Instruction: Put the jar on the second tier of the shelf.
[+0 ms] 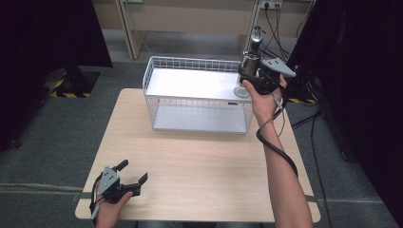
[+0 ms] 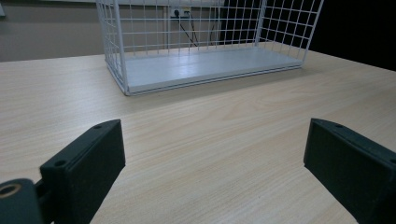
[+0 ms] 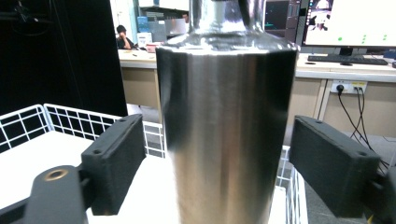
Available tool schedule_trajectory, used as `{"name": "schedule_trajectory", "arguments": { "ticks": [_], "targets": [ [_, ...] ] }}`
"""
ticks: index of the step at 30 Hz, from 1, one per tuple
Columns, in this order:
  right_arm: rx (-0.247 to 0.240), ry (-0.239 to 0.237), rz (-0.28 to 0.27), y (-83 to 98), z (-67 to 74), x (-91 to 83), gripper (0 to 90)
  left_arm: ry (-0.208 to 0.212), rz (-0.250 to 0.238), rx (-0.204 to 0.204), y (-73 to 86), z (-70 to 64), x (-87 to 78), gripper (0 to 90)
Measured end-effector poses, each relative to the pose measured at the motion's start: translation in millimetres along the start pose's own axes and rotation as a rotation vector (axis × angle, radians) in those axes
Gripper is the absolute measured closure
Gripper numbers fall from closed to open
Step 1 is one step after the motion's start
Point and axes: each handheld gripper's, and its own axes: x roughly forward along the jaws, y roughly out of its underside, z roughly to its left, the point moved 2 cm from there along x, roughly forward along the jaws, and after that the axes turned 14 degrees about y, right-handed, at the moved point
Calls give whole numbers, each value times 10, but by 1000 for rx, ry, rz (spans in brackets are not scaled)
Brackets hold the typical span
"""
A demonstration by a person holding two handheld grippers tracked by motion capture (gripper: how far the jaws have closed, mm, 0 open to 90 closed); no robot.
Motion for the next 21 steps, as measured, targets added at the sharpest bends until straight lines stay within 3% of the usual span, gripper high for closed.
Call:
{"name": "schedule_trajectory", "arguments": {
  "ticks": [7, 15, 21],
  "targets": [
    [24, -14, 20, 45, -18, -54, 89, -1, 2, 2, 0, -3, 2, 50],
    [42, -27, 22, 85, -37, -140, 64, -2, 3, 3, 0, -4, 3, 50],
    [26, -44, 27, 152, -43, -214, 59, -3, 4, 5, 0, -6, 2, 51]
  ]
}}
